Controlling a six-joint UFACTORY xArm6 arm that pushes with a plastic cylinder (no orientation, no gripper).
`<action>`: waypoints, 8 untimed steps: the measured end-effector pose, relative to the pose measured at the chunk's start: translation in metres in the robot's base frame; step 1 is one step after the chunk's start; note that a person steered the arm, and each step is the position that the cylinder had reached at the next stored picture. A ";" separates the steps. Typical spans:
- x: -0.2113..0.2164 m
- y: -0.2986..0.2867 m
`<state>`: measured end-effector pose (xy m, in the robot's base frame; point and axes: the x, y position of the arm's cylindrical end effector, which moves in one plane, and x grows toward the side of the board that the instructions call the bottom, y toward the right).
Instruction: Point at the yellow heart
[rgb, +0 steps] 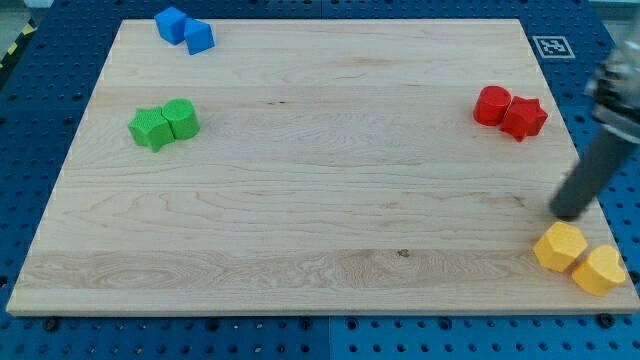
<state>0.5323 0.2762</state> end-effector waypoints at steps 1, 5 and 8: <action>0.027 0.061; 0.083 0.036; 0.083 0.026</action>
